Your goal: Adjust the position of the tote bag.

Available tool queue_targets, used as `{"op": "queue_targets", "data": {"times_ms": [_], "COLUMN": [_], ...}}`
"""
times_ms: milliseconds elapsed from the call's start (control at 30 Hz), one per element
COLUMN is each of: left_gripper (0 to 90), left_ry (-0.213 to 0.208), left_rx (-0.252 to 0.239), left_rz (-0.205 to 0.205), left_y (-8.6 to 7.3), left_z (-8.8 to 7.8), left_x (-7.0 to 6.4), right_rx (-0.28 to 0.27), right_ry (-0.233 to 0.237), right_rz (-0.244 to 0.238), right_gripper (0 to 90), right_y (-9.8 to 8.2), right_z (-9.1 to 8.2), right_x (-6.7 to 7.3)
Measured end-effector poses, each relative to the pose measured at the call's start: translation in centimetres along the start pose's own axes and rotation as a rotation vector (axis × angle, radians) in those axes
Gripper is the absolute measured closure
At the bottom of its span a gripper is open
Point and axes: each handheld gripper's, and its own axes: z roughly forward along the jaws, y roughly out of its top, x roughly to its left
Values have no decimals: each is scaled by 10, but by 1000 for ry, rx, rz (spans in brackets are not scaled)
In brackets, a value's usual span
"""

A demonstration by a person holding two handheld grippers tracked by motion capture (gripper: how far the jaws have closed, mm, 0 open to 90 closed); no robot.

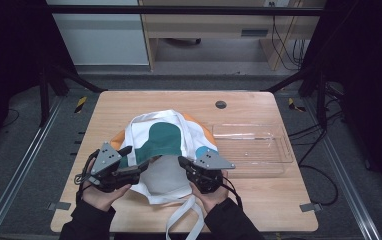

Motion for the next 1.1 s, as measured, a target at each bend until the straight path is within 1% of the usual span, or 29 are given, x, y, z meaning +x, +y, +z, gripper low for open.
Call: {"op": "queue_targets", "data": {"times_ms": [233, 300, 467, 533, 667, 700, 767, 867, 900, 933, 1000, 1100], "left_gripper": [300, 307, 334, 348, 372, 380, 411, 473, 498, 537, 557, 630], "left_ry": [-5, 1, 18, 24, 39, 44, 61, 82, 97, 99, 100, 102], "left_rx": [26, 28, 56, 69, 80, 90, 100, 102, 107, 108, 111, 117], "left_rz": [17, 22, 36, 47, 60, 65, 73, 67, 67, 65, 63, 63], "left_y": [-1, -1, -3, -3, -3, -3, -4, -4, -5, -5, -5, -5], "left_z": [10, 12, 19, 22, 27, 29, 31, 33, 33, 33, 34, 34], "left_x": [-5, -6, -7, -9, -11, -11, -11, -11, -11, -10, -10, -10], "right_rx": [-2, -2, -2, -2, -2, -2, 0, 1, 1, 3, 4, 9], "right_ry": [0, -1, 0, 1, 3, 3, 3, 6, 7, 8, 9, 14], "right_rz": [1, 1, -2, -2, -3, -3, -4, -6, -8, -10, -9, -11], "right_gripper": [900, 900, 900, 900, 900, 900, 900, 900, 900, 900, 900, 900], "right_y": [1, 1, 1, 1, 1, 1, 1, 1, 1, 1, 0, -1], "right_z": [0, 0, 0, 0, 1, 1, 1, 1, 1, 1, 2, 2], "right_x": [-1, 0, -1, -1, -1, -1, -1, 0, 0, 0, 0, 1]}}
